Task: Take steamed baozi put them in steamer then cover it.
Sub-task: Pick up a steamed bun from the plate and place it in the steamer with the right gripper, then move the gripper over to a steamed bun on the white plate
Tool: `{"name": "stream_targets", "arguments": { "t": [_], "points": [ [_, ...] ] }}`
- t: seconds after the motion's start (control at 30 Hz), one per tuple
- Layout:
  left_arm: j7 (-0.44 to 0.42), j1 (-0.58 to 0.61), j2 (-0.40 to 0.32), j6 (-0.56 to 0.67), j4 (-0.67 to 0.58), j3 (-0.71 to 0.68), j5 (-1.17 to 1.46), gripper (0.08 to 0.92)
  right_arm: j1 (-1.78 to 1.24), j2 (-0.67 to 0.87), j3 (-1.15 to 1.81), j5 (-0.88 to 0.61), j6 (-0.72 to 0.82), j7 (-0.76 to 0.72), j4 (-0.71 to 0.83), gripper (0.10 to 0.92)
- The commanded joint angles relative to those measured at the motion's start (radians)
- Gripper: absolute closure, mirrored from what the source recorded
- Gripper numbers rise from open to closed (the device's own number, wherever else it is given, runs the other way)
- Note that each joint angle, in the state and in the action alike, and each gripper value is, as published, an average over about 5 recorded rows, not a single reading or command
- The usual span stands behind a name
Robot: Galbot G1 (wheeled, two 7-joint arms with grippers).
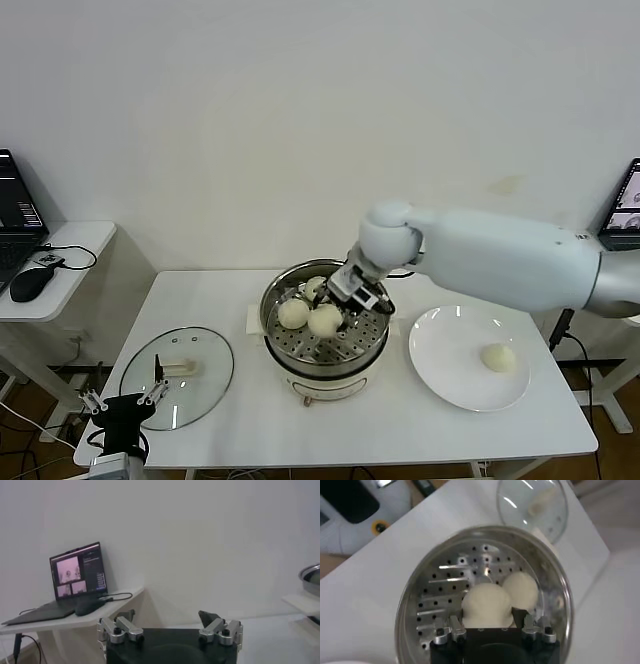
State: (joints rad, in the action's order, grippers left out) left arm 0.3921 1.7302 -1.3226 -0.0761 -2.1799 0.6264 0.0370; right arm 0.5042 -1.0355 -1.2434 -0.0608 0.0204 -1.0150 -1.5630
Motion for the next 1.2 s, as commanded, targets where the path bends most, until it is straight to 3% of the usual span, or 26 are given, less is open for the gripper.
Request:
{"name": "stream_targets", "arguments": {
  "t": [0.03,0.4,0.7,0.83,1.07,1.2],
  "points": [
    [0.001,0.001,-0.001,0.001,-0.001,0.002,0.002,0.177,-0.020,-0.041,-0.042,0.148,-0.160,0.022,0.008,0.397],
    [0.002,-0.005,-0.004,0.000,0.002,-0.006,0.004,0.177,-0.030,-0.030,-0.051,0.160,-0.197,0.040,-0.005,0.381],
    [0.002,-0.007,-0.002,-0.001,-0.002,-0.003,0.004,0.177,0.019,0.039,-0.005,0.098,-0.174,0.044,-0.021,0.212],
    [0.000,-0.007,0.003,-0.003,-0.008,-0.002,0.004,0.177,0.060,0.143,0.047,0.016,-0.072,0.030,-0.033,0.203],
    [-0.001,-0.011,0.015,-0.005,-0.013,-0.009,-0.007,0.177,0.099,0.422,0.075,-0.043,0.292,-0.016,-0.111,0.202],
    [-0.002,-0.014,0.026,-0.006,-0.017,-0.020,-0.018,0.177,0.050,0.592,0.107,-0.061,0.384,0.001,-0.159,0.203]
  ]
}}
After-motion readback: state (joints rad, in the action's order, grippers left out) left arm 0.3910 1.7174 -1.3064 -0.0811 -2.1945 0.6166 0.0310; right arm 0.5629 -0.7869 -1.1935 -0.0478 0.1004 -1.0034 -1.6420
